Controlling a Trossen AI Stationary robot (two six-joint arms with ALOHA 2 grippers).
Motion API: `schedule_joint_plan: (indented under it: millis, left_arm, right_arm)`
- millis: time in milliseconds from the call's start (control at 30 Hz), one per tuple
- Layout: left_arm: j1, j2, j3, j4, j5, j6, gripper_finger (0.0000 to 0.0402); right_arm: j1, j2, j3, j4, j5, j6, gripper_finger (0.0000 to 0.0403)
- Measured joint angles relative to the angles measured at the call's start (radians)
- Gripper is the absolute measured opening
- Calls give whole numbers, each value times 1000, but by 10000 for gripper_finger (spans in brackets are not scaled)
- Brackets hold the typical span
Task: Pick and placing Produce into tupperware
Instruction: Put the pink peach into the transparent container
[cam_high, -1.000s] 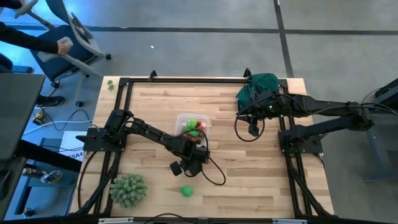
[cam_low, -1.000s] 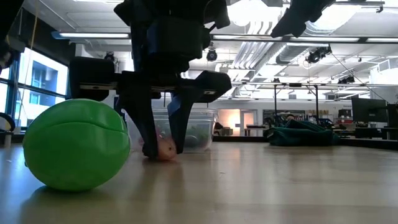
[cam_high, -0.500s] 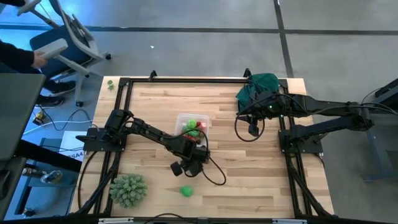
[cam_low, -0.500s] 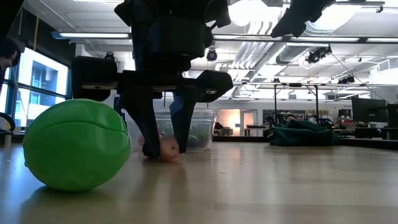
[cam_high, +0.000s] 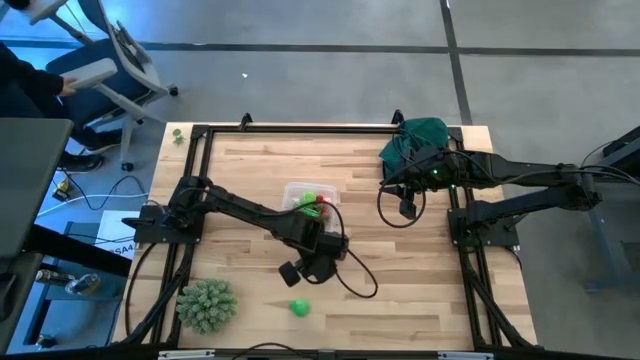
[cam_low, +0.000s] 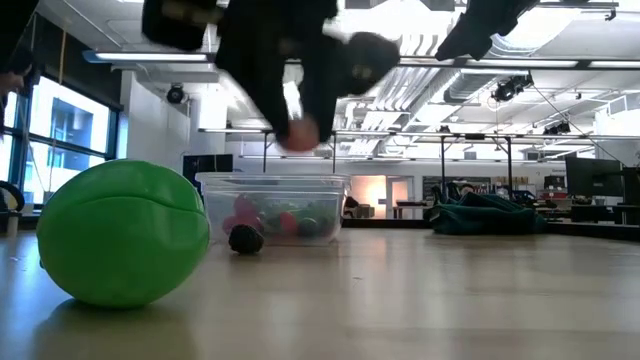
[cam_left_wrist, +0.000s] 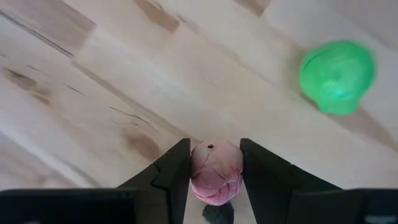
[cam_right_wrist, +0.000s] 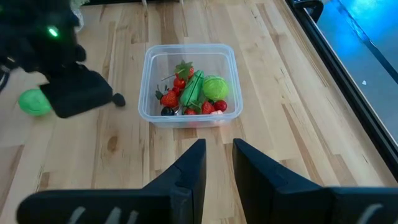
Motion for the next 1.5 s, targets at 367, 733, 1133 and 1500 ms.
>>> schedule_joint_plan:
  millis: [367,733,1133,1500]
  left_arm:
    - [8,-1,324,-288,-62,99,126]
    - [178,-2,432,-393,-49,133,127]
    - [402,-3,208,-307,65,163,127]
    - [478,-2,-40,-117,69,171,127]
  right_arm:
    - [0,0,0,0,0,0,68]
    - [0,0,0,0,0,0,68]
    - [0,0,0,0,4,0,68]
    - [0,0,0,0,-2,0,68]
